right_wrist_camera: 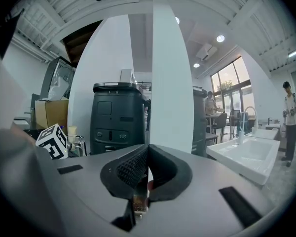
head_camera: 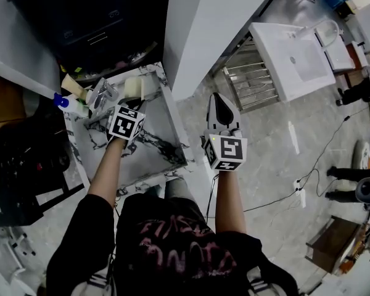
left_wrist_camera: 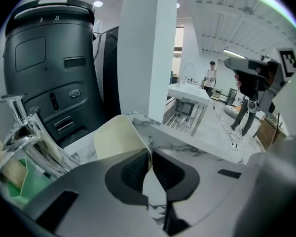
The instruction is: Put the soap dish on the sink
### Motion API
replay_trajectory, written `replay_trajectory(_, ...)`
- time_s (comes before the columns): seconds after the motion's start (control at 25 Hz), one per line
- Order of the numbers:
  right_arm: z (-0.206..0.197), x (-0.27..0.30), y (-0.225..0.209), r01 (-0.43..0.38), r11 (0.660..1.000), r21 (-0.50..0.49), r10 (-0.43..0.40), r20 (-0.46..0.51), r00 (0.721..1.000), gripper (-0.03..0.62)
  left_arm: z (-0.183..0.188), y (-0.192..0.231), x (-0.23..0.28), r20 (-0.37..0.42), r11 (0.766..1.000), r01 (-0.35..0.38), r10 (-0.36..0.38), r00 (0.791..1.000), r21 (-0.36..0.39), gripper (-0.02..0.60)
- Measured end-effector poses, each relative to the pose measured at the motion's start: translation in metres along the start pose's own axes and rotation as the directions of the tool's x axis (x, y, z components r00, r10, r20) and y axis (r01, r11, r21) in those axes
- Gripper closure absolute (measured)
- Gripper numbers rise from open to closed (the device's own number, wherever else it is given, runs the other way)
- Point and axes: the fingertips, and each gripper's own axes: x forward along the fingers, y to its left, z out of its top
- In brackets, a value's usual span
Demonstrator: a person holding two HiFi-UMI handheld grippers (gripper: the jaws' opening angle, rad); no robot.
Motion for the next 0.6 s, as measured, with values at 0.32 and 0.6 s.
replay_trajectory(0.32,-0.016,0.005,-0.014,0.004,1.000,-0.010,-0.005,-0.038,0.999,0.580,-0.011,0.004,0.026,-0.066,1.000,-0.009,0.009,0.998,0.010,0.540)
replay_trajectory(0.6,-0.028,0.007,-0.021,0.005,1.000,-0.007,-0.006,-0.062,0.998,0.580,-0.018,0.005,0.042,-0.088,1.000,-0.004,0.006,0.996,0.031,0.540)
